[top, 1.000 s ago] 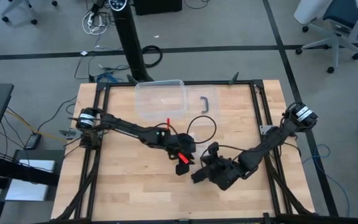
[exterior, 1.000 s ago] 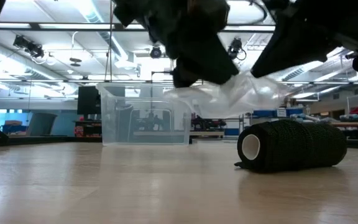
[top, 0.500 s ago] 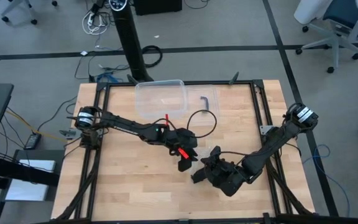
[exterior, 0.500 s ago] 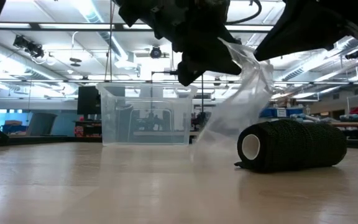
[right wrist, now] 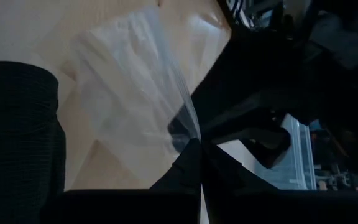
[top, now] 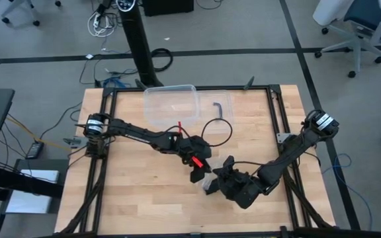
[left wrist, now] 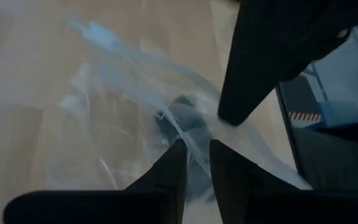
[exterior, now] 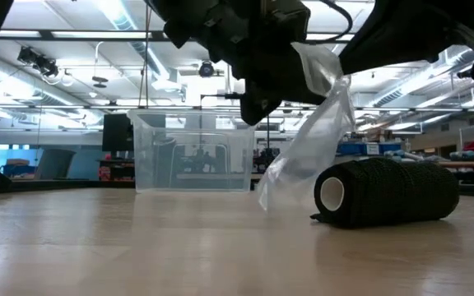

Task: Roll bandage
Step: Open the transparent zip bag

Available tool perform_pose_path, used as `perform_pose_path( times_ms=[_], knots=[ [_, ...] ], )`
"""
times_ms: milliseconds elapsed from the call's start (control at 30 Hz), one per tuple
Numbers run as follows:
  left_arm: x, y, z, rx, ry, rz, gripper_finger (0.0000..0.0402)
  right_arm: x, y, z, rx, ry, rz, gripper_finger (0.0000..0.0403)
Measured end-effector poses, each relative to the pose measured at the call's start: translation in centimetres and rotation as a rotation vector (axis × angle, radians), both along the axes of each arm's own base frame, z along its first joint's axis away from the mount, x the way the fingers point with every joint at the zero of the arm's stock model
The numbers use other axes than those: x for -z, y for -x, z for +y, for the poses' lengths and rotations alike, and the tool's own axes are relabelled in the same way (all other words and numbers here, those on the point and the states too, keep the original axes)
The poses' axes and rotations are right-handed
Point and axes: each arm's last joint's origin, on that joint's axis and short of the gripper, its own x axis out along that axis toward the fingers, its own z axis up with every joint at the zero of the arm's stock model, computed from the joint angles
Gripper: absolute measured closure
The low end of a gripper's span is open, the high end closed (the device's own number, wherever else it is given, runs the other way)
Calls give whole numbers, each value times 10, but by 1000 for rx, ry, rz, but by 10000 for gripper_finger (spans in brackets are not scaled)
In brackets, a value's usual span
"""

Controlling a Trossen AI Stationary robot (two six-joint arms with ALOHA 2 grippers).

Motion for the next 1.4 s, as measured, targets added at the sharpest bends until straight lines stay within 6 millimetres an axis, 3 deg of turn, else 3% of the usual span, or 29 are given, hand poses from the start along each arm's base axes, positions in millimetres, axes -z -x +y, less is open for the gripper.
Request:
perform_pose_path(
  times_ms=[233, 500, 833, 1233, 1400],
  knots=[
    [1, 5, 4, -25, -59, 43, 393, 0, 0, 0, 1, -12, 0, 403],
    [-24, 22, 11, -57, -153, 61, 400, 3, 3, 2, 0, -111, 24, 403],
    [-63, 38, 10, -120, -258, -53, 401, 6, -1, -5, 66, -290, 38, 395],
    [-52, 37, -9, -211, -463, -36, 401, 3, -4, -2, 75, -374, -18, 311],
    [-45, 34, -14, -244, -507, -28, 401, -12, -2, 4, 74, -370, -78, 297]
  ],
)
